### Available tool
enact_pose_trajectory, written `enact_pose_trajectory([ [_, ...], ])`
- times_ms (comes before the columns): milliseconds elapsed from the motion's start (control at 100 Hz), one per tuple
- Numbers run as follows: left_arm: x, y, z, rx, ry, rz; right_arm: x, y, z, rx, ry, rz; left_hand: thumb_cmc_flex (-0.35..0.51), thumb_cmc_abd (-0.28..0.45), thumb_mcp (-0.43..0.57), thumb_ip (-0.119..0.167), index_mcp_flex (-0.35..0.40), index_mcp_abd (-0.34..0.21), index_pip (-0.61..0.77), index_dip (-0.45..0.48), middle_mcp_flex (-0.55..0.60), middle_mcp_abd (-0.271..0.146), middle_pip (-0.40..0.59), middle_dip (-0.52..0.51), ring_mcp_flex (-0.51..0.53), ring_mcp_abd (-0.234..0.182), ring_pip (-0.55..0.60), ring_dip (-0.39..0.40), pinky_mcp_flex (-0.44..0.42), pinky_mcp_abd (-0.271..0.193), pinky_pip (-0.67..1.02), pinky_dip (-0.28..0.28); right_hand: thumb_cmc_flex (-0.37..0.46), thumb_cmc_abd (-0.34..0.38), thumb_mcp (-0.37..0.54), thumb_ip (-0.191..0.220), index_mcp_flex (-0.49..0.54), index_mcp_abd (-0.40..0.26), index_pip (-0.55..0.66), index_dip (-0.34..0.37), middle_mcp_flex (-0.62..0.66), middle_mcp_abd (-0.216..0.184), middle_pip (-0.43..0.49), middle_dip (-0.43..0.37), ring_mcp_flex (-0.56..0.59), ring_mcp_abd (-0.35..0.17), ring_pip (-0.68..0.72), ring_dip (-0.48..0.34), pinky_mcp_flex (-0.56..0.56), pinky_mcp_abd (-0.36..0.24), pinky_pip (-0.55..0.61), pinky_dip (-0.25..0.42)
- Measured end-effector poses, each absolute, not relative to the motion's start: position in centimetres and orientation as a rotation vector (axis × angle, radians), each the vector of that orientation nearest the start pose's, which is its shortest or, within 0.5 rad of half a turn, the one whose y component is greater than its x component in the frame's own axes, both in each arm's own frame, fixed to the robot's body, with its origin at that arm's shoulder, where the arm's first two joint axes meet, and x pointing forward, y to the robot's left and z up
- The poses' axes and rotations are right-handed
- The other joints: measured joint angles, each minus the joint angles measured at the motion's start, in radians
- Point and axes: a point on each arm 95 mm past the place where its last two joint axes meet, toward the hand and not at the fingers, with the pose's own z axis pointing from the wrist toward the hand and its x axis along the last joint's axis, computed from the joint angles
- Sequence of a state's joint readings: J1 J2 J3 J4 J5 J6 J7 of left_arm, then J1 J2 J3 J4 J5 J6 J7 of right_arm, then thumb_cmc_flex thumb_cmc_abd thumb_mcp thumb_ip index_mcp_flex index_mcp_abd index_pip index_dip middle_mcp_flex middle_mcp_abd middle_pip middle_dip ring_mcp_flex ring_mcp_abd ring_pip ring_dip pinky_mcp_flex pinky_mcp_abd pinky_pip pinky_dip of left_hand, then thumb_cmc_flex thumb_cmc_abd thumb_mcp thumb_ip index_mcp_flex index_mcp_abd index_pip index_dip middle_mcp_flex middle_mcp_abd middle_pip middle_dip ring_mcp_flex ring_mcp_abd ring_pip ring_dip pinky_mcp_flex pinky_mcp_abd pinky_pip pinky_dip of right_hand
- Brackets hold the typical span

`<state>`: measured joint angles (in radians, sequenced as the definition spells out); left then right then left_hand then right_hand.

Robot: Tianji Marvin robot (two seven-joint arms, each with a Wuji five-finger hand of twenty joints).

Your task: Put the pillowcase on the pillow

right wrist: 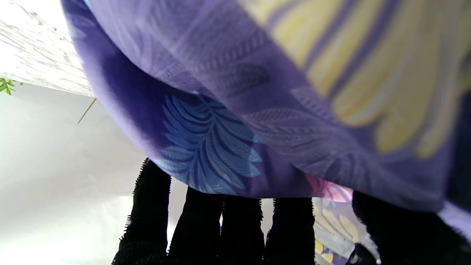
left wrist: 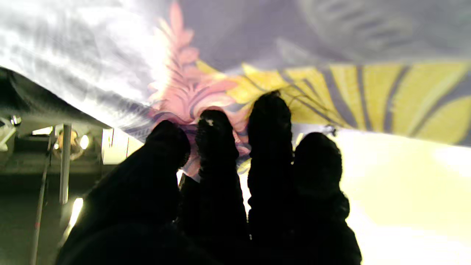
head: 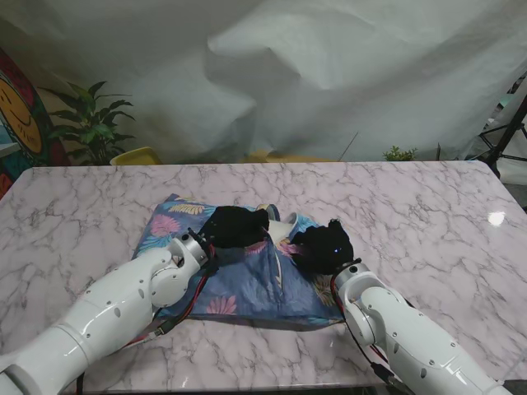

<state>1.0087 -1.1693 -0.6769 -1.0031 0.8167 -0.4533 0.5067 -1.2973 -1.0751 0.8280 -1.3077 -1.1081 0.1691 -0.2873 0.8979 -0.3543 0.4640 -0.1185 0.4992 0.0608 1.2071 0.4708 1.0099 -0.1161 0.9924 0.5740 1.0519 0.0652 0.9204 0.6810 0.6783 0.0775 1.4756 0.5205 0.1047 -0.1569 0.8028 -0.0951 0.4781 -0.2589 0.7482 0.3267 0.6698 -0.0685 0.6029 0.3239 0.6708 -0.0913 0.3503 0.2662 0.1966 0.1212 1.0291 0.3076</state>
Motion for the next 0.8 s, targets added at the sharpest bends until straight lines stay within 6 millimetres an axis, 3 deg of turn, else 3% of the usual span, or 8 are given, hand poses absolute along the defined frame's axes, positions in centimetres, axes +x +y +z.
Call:
enact_pose_trajectory([
  [240,48.6,-9.6,-33.3,-0.805,1.411,-2.211,43.3,4.3,-36.6,0.878,1.556,1.348,0.001,-0.011,0.003,-0.005,-0.001,0.006,0.001,0.000,0.000,0.002,0.005,0.005,-0.015,0.000,0.000,0.010,-0.002,0.000,-0.047,0.000,0.000,0.000,0.011,0.000,0.000,0.010,0.021,0.002,0.000,0.002,0.000,0.002,0.000,0.000,0.000,0.000,-0.001,0.000,0.000,0.000],
  [460,49.3,-11.2,-34.9,-0.920,1.428,-2.326,43.5,5.1,-36.7,0.838,1.574,1.365,0.004,-0.008,0.000,-0.005,-0.007,0.013,0.001,0.000,-0.010,0.012,0.016,0.005,-0.040,0.001,0.000,0.011,-0.042,0.003,-0.134,-0.012,0.000,0.001,0.024,0.000,0.007,0.012,0.027,0.013,0.002,0.003,0.000,0.014,0.000,0.001,0.000,0.004,-0.003,0.000,0.000,-0.001],
  [560,49.2,-11.8,-35.3,-0.918,1.472,-2.331,43.4,5.8,-36.9,0.786,1.595,1.397,0.053,0.025,-0.066,-0.005,-0.036,0.015,0.001,0.002,-0.047,0.012,0.016,0.006,-0.077,0.005,-0.022,0.012,-0.082,0.003,-0.179,-0.009,0.000,0.004,0.026,0.000,0.015,0.025,0.029,0.014,0.002,0.004,0.000,0.014,0.000,0.015,0.000,0.005,-0.003,0.000,0.000,-0.001],
  [620,49.2,-12.0,-35.4,-0.929,1.512,-2.329,43.4,6.2,-37.2,0.746,1.615,1.427,0.105,0.091,-0.141,-0.005,-0.058,0.015,0.004,0.004,-0.064,0.012,0.001,0.014,-0.111,0.006,-0.039,0.012,-0.113,0.003,-0.199,-0.001,0.000,0.011,0.026,0.000,0.017,0.036,0.036,0.015,0.002,0.004,0.000,0.014,0.000,0.015,0.000,0.006,-0.003,-0.006,0.000,-0.001],
  [730,49.2,-12.1,-35.3,-0.994,1.662,-2.288,43.7,6.1,-38.1,0.696,1.662,1.480,0.198,0.198,-0.312,0.059,-0.072,0.005,0.002,0.004,-0.090,0.011,0.013,0.063,-0.166,0.016,-0.071,0.012,-0.185,0.000,-0.223,0.005,0.000,0.016,0.027,0.000,0.039,0.051,0.041,0.015,0.002,0.004,0.000,0.015,0.000,0.015,0.000,0.006,-0.004,-0.010,-0.001,-0.001],
  [800,48.8,-11.8,-34.4,-1.043,1.791,-2.246,43.8,5.8,-38.3,0.682,1.692,1.513,0.217,0.198,-0.422,0.068,-0.084,-0.014,-0.064,-0.007,-0.129,0.028,-0.061,0.084,-0.226,0.051,-0.102,0.012,-0.246,0.008,-0.236,0.027,0.000,0.027,0.027,0.000,0.042,0.051,0.041,0.015,0.002,0.004,0.000,0.015,0.000,0.014,0.000,0.006,-0.004,-0.010,-0.001,-0.001],
])
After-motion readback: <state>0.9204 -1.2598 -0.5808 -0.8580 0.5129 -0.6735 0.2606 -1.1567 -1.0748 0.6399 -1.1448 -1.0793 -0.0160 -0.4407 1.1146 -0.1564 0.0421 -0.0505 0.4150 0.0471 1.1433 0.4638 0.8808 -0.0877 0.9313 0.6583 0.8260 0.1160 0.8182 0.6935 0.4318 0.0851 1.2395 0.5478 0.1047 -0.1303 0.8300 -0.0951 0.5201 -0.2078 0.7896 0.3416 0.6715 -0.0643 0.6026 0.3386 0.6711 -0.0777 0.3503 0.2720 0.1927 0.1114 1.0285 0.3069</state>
